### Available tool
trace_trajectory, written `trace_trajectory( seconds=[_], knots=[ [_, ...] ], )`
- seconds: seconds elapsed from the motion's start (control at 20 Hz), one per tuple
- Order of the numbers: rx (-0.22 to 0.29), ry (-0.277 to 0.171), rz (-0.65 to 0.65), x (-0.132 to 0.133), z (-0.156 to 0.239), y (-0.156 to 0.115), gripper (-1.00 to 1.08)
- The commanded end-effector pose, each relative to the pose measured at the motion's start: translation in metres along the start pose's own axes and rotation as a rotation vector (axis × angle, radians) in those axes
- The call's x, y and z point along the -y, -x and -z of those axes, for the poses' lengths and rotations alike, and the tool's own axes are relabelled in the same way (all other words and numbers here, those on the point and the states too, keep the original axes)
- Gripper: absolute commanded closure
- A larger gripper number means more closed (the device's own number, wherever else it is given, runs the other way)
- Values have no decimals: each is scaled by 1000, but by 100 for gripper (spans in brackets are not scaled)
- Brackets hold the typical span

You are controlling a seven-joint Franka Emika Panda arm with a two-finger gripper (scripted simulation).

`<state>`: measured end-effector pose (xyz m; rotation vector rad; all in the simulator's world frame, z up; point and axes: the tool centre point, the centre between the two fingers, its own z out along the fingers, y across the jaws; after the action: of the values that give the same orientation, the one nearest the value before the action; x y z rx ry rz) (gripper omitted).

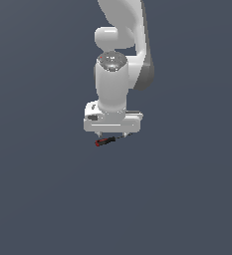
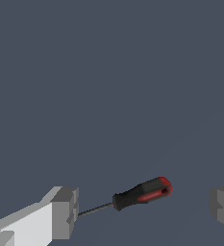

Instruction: Pick up the object and move it to a goal position.

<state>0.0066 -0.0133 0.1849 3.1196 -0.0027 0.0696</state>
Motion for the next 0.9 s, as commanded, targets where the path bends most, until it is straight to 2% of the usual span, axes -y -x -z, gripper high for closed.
trace_trajectory(
  seconds=[0.0, 0.85],
  knots=[
    [0, 0, 0, 0, 0, 0, -92],
    [5, -18, -16, -5, 0, 3, -92]
  ],
)
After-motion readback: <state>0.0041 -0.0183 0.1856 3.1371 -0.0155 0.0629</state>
